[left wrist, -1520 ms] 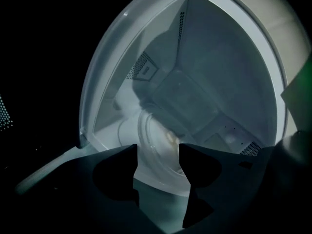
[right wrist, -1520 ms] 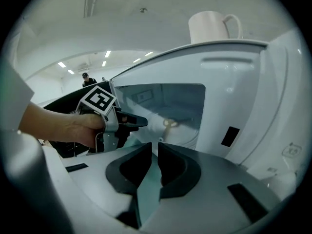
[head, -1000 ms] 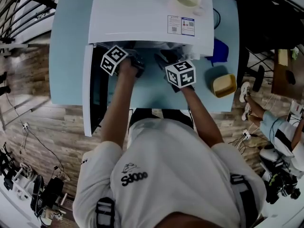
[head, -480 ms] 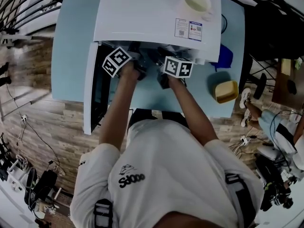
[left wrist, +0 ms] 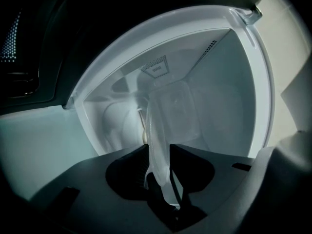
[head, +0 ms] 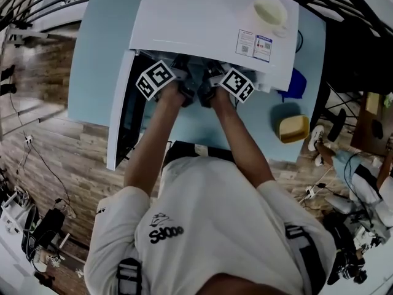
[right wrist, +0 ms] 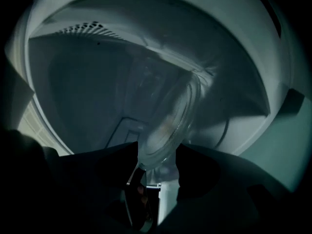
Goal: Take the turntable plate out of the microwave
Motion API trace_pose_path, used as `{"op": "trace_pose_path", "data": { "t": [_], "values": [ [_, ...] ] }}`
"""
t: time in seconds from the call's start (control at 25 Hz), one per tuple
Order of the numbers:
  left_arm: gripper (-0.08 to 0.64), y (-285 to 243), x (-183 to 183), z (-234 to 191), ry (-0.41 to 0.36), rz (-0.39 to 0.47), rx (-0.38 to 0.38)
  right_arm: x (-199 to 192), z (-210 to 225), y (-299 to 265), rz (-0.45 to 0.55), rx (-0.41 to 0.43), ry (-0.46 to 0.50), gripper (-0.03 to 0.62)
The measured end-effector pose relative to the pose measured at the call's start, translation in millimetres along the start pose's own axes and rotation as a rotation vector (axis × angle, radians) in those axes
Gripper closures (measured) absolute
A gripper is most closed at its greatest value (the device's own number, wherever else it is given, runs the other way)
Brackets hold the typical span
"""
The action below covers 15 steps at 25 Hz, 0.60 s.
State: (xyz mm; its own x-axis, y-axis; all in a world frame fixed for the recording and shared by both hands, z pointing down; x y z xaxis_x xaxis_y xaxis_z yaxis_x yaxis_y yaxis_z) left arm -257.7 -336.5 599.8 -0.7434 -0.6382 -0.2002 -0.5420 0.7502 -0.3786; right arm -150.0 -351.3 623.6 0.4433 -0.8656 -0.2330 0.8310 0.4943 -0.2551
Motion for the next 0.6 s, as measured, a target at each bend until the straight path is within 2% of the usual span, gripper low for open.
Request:
{"op": "trace_pose_path", "data": {
  "t": [0.24, 0.48, 0.56, 0.6],
  "values": [
    [0.436, 3.0, -2.7, 6.8, -0.021, -0.009, -0.014, 17.6, -1.6, -6.4, 0.090, 0.104, -0.107, 0.383],
    [0.436, 5.4, -7.4, 8.1, -0.029, -0.033, -0.022, 25.7, 0.2, -21.4, 0.141, 0.139, -0.138, 0.413],
    [0.436, 6.4, -9.2, 8.5, -0.032, -0.043, -0.029, 26.0, 2.8, -25.5, 0.150, 0.128, -0.150, 0.445],
    [0.437, 6.7, -10.0, 8.9, -0.035, -0.046, -0.033, 25.8, 5.2, -26.3, 0.157, 0.117, -0.165, 0.484]
  ]
}}
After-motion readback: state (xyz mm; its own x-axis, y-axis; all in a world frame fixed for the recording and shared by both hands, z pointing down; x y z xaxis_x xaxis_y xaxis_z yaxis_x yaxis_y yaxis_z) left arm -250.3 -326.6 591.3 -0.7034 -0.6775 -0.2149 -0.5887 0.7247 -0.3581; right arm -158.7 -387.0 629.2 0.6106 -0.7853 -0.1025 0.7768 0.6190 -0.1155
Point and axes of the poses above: the fingertips, and each gripper's own axes: y backward along the fingers, z to its right, x out of its top, the point moved 3 cm from there along y, backward along the fingers, and after that the axes turned 14 degrees about -z, right-handed, at the moved point
